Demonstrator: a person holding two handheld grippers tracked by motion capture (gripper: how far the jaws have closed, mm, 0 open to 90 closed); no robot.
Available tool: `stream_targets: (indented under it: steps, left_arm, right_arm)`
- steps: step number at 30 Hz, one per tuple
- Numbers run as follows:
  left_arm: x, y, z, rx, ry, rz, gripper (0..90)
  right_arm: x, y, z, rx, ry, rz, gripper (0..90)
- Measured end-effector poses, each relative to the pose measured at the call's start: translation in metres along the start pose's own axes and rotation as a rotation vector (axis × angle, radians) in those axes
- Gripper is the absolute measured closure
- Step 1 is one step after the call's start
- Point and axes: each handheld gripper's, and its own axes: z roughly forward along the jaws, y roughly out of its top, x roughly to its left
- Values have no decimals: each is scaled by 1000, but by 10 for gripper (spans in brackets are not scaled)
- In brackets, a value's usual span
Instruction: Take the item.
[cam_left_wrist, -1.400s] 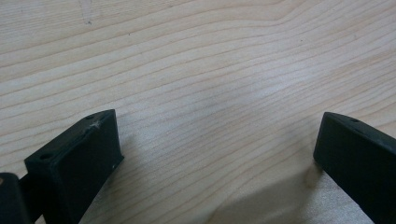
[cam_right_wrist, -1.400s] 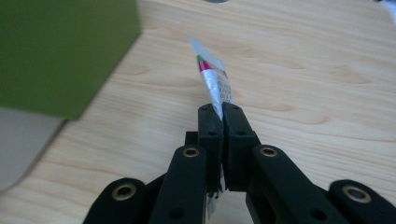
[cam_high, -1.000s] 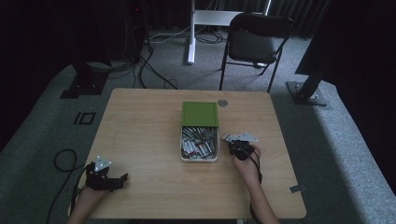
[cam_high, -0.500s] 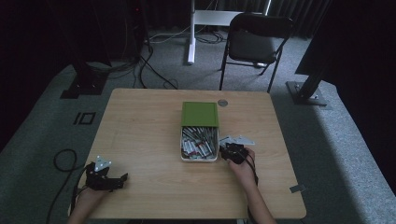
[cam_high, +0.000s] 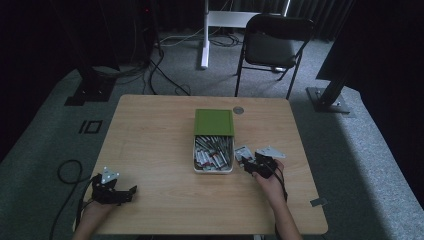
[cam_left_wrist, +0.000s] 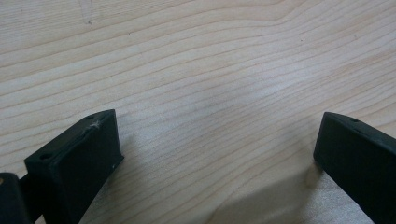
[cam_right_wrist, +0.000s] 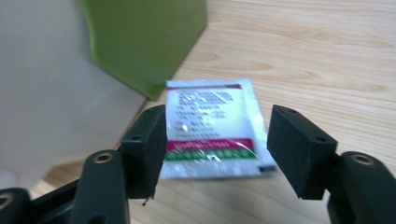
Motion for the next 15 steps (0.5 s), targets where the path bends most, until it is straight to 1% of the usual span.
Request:
stream_targets:
  steps: [7,15]
  left_arm:
    - [0,0,0,0,0,0,14]
    - [0,0,0,0,0,0,14]
  right_arm:
    - [-12,-3,-14,-10,-40,4,321]
    - [-25,-7,-29,-22,-96,26,274]
